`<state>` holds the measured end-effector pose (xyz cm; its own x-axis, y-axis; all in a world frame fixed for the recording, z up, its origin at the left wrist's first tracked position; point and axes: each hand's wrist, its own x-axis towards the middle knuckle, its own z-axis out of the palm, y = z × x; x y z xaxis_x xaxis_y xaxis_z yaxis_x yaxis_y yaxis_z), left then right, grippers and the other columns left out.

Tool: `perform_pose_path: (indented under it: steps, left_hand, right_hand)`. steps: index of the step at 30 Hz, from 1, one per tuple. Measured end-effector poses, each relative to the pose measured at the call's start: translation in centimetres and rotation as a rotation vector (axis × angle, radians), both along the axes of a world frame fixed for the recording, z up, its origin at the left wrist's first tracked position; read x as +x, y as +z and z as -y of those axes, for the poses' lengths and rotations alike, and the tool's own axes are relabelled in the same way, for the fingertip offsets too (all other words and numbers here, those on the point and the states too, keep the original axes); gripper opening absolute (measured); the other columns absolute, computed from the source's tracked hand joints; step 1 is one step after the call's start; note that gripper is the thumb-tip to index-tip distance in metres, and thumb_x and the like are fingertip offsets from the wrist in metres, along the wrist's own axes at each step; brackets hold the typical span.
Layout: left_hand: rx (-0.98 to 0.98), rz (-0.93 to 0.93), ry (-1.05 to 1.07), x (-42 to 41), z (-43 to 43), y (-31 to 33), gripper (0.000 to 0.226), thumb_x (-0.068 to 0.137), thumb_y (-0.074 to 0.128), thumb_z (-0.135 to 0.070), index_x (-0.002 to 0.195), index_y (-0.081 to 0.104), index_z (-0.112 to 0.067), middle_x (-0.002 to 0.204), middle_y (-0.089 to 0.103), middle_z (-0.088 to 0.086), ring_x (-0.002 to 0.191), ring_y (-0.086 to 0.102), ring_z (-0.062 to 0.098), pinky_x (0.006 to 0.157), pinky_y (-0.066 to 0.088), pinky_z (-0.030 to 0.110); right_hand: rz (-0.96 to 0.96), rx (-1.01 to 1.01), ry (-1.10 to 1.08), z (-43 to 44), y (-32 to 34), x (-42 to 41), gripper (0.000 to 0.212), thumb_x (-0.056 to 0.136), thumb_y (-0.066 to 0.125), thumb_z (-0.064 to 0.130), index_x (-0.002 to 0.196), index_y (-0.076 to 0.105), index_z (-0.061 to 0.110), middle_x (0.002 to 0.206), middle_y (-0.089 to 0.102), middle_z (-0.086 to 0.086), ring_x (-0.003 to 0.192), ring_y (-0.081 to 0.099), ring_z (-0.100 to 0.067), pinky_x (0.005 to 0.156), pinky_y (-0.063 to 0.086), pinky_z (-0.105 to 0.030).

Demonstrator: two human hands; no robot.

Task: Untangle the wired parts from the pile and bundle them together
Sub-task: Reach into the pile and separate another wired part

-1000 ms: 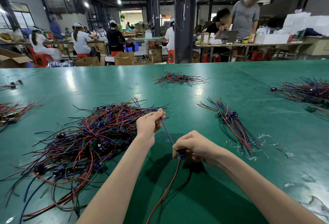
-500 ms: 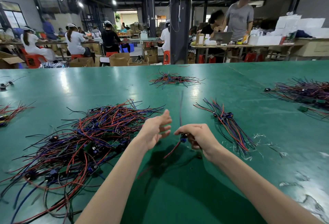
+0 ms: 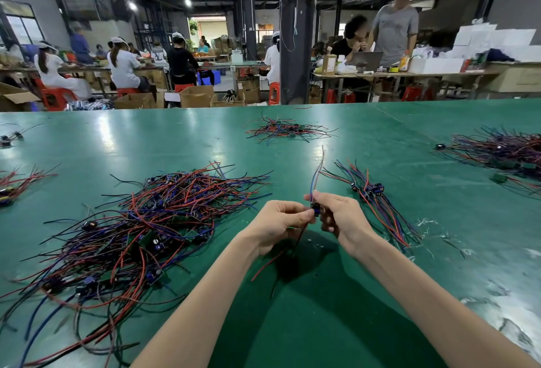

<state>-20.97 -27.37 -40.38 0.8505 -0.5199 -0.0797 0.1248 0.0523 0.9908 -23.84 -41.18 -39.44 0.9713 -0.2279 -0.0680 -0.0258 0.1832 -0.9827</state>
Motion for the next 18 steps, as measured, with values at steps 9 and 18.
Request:
perform_pose_path:
  steps: [9,18]
  left_hand:
    - [-0.102,0.023,0.290,0.6,0.1,0.1,0.005,0.085,0.069,-0.017,0.080,0.068,-0.018,0.076,0.069,-0.006,0.077,0.057,0.014,0.073,0.041,0.027]
    - [-0.082,-0.104,0.176,0.8,-0.2,0.1,0.019,0.085,0.068,-0.020,0.068,0.077,-0.017,0.070,0.068,-0.002,0.062,0.057,0.008,0.061,0.041,0.018]
  right_hand:
    - [-0.051,-0.001,0.183,-1.0,-0.1,-0.7,0.010,0.087,0.065,0.015,0.081,0.062,0.007,0.073,0.066,-0.008,0.039,0.043,-0.006,0.035,0.029,-0.015]
    - [0.006,-0.024,0.172,-1.1,0.0,-1.1,0.004,0.086,0.064,0.005,0.083,0.064,0.002,0.063,0.065,-0.007,0.036,0.041,-0.005,0.033,0.026,-0.015]
